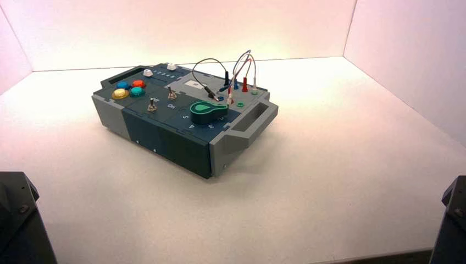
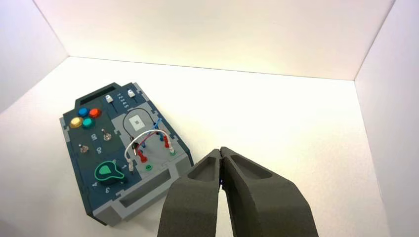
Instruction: Push the yellow button with the left gripper.
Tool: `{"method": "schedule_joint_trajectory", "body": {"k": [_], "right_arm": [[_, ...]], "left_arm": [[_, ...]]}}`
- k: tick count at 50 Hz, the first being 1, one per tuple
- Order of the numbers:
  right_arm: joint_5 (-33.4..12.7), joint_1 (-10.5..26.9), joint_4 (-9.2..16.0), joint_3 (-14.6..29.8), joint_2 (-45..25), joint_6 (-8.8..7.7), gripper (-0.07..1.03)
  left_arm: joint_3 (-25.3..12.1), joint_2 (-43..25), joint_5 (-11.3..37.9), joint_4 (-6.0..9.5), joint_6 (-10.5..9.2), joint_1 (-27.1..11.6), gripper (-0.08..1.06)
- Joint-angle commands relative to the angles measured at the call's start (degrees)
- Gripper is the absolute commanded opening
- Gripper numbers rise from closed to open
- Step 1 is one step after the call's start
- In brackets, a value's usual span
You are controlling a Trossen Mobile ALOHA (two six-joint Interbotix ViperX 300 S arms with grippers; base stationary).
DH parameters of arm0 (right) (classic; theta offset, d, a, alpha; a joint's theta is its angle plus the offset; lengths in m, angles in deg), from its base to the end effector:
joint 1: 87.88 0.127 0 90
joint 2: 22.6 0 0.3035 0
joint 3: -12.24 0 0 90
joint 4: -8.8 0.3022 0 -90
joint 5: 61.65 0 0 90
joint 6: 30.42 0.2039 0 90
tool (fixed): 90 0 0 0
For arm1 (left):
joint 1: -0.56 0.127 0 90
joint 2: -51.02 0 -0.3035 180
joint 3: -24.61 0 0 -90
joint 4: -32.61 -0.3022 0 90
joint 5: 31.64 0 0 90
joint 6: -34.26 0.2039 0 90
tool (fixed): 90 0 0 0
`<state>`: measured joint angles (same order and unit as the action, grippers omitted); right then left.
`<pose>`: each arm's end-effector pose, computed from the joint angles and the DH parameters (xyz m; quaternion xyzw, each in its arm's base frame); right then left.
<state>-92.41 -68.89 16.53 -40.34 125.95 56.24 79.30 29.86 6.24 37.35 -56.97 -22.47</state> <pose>0.2098 0.0870 0.2322 -0.0002 0.2164 0.1881 0.9580 0.1768 -0.0864 0.2288 -0.0057 0.2110 -0.2107 0.9545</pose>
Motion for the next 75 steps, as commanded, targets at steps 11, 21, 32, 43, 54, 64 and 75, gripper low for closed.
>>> {"method": "schedule_joint_trajectory", "body": {"k": [11, 21, 32, 43, 54, 64, 75], "right_arm": [[1.0, 0.3, -0.4, 0.6, -0.8, -0.26, -0.02], [1.1, 0.3, -0.4, 0.6, -1.1, -0.26, -0.02], [1.1, 0.3, -0.2, 0.6, -2.3, -0.18, -0.02], [1.0, 0.4, -0.1, 0.6, -2.6, -0.18, -0.02], [1.0, 0.3, -0.1, 0.5, -2.1, -0.09, -0.02], [1.0, 0.3, -0.1, 0.6, -0.5, -0.09, -0.02], [0.9, 0.3, 0.0, 0.5, 0.7, 0.00, -0.02]], "left_arm": [[-0.6, -0.8, -0.6, -0.09, 0.09, 0.1, -0.02], [-0.6, -1.4, -1.0, -0.26, 0.18, 0.1, -0.02], [-1.4, -9.8, -2.0, -0.79, 0.62, 1.2, -0.02], [-3.0, -21.4, -3.0, -0.88, 1.14, 2.9, -0.03], [-7.0, -33.6, -1.9, -1.05, 1.93, 6.0, -0.03], [-11.2, -43.9, -1.8, -0.88, 1.93, 6.3, -0.03], [-14.3, -52.6, -2.8, -0.88, 1.93, 6.3, -0.03]]}}
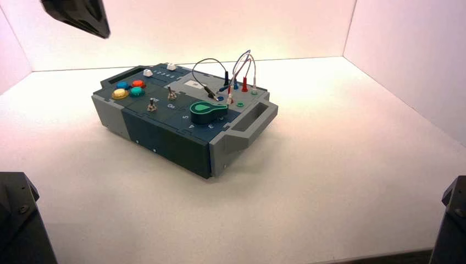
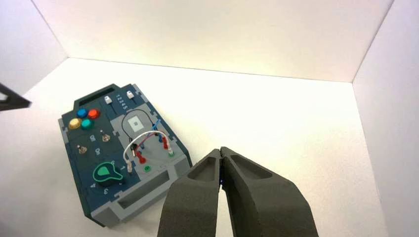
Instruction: Push the yellow button with the left gripper.
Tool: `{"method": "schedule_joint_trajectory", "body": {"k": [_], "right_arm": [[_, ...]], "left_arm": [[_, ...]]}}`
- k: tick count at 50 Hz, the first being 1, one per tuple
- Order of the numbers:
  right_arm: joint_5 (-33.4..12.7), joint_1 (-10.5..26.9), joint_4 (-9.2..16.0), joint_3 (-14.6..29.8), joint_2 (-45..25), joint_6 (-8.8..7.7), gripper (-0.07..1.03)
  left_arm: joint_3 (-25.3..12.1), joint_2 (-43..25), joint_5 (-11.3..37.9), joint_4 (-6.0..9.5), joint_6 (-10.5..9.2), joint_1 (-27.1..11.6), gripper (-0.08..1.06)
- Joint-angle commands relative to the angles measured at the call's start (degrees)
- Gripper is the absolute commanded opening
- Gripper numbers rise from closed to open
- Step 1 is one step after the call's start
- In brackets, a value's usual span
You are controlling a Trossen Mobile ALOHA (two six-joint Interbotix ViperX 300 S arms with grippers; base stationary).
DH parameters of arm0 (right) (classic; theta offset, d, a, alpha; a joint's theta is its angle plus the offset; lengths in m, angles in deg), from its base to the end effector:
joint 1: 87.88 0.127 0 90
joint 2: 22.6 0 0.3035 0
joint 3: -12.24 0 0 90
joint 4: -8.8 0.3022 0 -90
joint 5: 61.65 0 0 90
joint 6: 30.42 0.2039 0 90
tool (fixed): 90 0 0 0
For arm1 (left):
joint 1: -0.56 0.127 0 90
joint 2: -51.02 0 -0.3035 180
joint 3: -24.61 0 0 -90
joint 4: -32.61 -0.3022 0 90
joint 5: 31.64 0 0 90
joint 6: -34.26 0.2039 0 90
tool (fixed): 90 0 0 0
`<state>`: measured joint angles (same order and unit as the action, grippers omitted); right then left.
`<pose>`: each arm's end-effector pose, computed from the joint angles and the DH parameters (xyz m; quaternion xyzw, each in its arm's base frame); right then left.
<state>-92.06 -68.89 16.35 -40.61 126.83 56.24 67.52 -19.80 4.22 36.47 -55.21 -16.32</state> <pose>0.2086 0.0861 0.2345 -0.0004 0.2081 0.1878 0.9599 0.2658 -0.0891 0.1164 0.0437 0.4955 -0.1331 0.8572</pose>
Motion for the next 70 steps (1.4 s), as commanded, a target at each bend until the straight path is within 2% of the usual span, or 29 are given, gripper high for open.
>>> {"method": "schedule_joint_trajectory", "body": {"k": [1, 10, 21, 26, 52, 70], "right_arm": [[0.4, 0.3, 0.3, 0.9, -0.2, 0.00, -0.02], [0.3, 0.3, 0.3, 0.8, -0.2, 0.09, -0.02], [0.2, 0.3, 0.3, 0.8, -0.2, 0.09, -0.02], [0.2, 0.3, 0.4, 0.8, -0.2, 0.09, -0.02], [0.2, 0.3, 0.4, 0.9, -0.1, 0.09, -0.02], [0.2, 0.3, 0.4, 0.9, -0.1, 0.09, -0.02]], "left_arm": [[-2.8, -3.8, -0.9, 0.09, 0.09, 0.2, -0.03], [-3.4, -9.0, -1.8, 0.00, 0.00, 1.1, -0.03], [-3.4, -14.2, -3.1, -0.18, 0.53, 4.9, -0.03], [-3.7, -15.5, -3.8, -0.26, 0.97, 5.5, -0.03], [-9.8, -25.4, -4.6, -0.26, 1.05, 5.5, -0.03], [-9.5, -27.2, -3.6, -0.26, 0.97, 6.1, -0.03]]}}
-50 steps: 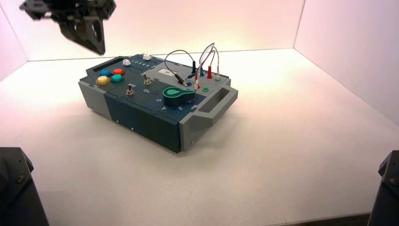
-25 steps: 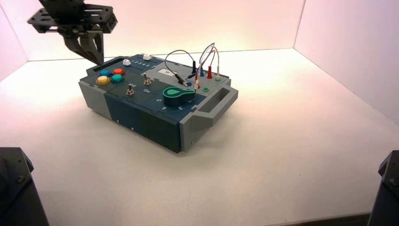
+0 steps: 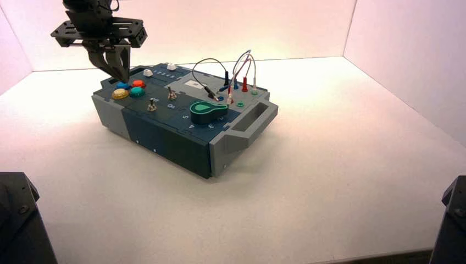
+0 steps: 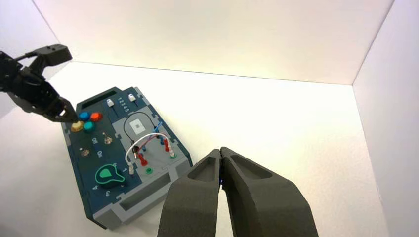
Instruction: Push the yellow button with the left gripper.
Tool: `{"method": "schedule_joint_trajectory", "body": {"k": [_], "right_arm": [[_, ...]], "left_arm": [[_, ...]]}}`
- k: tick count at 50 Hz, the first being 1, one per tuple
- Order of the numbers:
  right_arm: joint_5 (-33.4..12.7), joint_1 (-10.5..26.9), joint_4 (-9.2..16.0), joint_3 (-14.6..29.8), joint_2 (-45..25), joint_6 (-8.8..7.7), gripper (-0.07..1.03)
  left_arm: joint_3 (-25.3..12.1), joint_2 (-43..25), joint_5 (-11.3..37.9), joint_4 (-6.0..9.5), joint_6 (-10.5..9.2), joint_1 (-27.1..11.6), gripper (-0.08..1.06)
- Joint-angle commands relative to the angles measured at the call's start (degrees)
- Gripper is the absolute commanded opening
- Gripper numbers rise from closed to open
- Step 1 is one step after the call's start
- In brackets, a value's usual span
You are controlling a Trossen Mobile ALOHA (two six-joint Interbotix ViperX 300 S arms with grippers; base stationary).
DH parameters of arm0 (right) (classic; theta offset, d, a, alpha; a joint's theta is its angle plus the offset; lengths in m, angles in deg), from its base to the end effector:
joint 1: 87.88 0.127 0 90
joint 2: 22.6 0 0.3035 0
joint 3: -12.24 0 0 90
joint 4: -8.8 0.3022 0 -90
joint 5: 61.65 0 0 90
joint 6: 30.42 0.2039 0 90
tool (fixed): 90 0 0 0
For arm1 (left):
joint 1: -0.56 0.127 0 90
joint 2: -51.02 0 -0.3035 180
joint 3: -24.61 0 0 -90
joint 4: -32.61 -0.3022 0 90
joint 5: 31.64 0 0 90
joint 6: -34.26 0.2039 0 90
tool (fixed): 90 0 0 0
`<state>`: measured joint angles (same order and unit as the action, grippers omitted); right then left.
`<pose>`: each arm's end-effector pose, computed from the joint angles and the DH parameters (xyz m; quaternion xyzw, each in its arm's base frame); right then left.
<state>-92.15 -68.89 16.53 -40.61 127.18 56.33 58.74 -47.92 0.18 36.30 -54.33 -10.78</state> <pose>0.2078 0.0862 0.2356 0.0021 0.2063 0.1884 0.9602 0.3136 -0.0699 0.0238 0.0379 0.6069 -0.0827 0.7895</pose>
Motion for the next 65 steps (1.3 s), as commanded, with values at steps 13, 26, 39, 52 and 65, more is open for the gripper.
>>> {"method": "schedule_joint_trajectory", "body": {"k": [13, 26, 39, 52, 65], "right_arm": [[0.3, 0.4, 0.2, 0.9, -0.4, 0.00, -0.02], [0.3, 0.3, 0.2, 0.9, -0.4, 0.00, -0.02], [0.3, 0.3, 0.2, 0.9, -0.3, 0.00, -0.02], [0.3, 0.3, 0.3, 0.9, -0.3, 0.00, -0.02], [0.4, 0.3, 0.2, 0.9, -0.3, 0.00, -0.02]], "left_arm": [[-0.3, 1.8, 0.8, -1.14, 0.09, 2.0, -0.03], [-0.6, 1.1, 0.8, -1.93, 0.18, 3.3, -0.03], [-1.5, -0.4, 0.7, -2.02, 0.26, 3.3, -0.03], [-1.8, -3.0, -0.1, -1.93, 0.26, 3.3, -0.03], [-2.4, -6.0, -0.5, -2.02, 0.44, 3.3, -0.03]]}}
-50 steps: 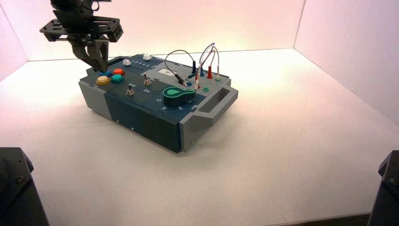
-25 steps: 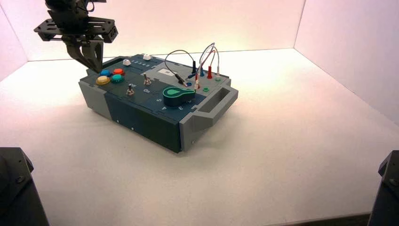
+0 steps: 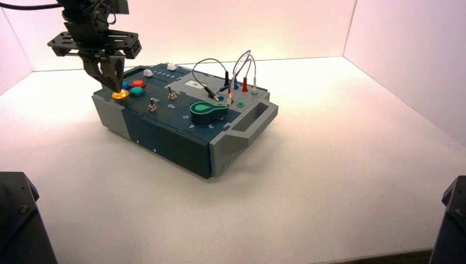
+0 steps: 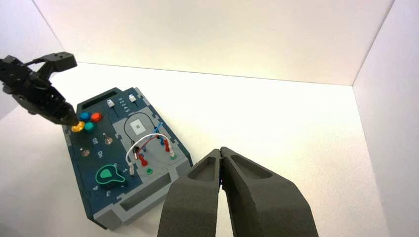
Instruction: Push the yellow button with the left gripper.
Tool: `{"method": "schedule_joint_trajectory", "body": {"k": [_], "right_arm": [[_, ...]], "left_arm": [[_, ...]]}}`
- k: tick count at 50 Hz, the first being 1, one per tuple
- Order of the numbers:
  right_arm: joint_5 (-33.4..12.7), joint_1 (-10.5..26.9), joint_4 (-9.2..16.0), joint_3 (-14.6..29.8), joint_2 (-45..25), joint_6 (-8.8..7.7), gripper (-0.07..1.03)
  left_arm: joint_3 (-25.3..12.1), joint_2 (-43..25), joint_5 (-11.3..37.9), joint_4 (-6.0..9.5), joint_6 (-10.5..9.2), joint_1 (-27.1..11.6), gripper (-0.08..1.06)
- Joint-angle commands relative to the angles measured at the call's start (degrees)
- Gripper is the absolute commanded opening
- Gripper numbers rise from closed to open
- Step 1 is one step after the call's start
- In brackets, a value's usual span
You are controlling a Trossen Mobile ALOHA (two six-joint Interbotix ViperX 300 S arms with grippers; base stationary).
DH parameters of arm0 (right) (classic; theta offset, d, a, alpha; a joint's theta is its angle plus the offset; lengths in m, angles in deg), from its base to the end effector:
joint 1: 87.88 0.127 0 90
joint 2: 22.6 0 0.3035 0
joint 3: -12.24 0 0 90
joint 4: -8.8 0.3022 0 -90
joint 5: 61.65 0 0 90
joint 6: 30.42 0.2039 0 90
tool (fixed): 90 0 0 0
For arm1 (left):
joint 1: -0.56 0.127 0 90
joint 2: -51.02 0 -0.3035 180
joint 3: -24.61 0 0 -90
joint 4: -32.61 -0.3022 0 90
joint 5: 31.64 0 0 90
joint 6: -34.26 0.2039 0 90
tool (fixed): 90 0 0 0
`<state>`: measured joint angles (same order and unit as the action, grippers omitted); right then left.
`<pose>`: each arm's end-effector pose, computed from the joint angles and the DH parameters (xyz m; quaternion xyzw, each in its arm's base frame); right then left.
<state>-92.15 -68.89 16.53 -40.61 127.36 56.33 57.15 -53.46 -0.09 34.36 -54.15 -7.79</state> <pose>0.2074 0.0861 0.2363 0.0023 0.2047 0.1885 0.9605 0.3185 -0.0500 0.0000 0.0417 0.6317 -0.0631 0.7715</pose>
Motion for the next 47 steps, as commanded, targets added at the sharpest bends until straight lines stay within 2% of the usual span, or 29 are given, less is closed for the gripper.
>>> {"method": "schedule_joint_trajectory", "body": {"k": [1, 19, 39, 47], "right_arm": [[0.4, 0.3, 0.2, 0.9, -0.4, 0.00, -0.02], [0.4, 0.3, 0.2, 0.9, -0.4, 0.00, -0.02], [0.4, 0.3, 0.6, 0.9, -0.4, 0.09, -0.02], [0.4, 0.3, 0.9, 0.9, -0.4, 0.09, -0.02]], "left_arm": [[-0.9, -0.4, -0.4, -0.09, 0.26, 0.3, -0.03], [-0.4, 0.4, -0.1, 0.18, 0.26, 0.3, -0.03], [4.2, 9.3, 0.1, 0.26, 0.00, 0.3, -0.03], [4.8, 10.0, -0.4, 0.26, 0.00, 0.4, -0.03]]}}
